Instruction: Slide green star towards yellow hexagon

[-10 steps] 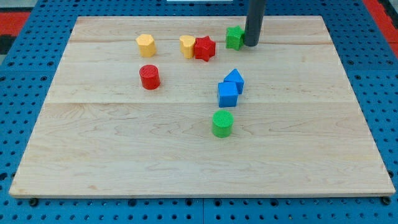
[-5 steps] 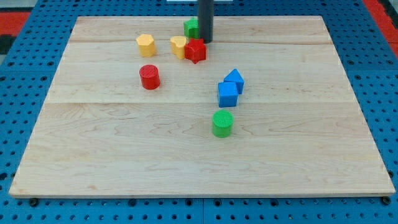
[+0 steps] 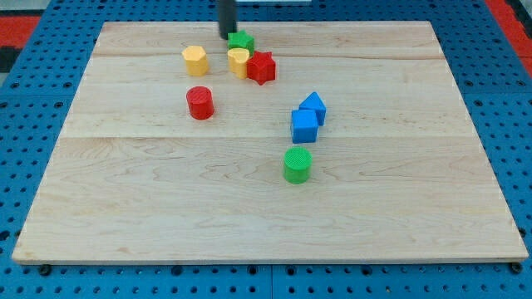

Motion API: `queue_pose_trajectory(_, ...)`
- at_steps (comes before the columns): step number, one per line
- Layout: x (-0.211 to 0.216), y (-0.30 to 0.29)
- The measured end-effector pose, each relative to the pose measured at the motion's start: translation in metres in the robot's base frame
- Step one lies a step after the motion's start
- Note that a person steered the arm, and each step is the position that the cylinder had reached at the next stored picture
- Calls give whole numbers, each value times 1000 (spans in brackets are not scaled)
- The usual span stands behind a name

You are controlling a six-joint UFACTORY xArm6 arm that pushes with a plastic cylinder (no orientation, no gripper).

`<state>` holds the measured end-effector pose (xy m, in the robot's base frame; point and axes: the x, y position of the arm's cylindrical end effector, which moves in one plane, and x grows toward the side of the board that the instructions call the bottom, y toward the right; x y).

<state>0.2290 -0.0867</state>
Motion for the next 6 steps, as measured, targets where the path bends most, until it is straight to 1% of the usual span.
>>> queue_pose_trajectory(1, 5, -34)
queue_pose_trajectory(3, -23, -31)
queue_pose_trajectory(4, -30, 4)
queue_pose_trajectory(5, -30, 61)
queue_pose_trajectory(6, -25, 98)
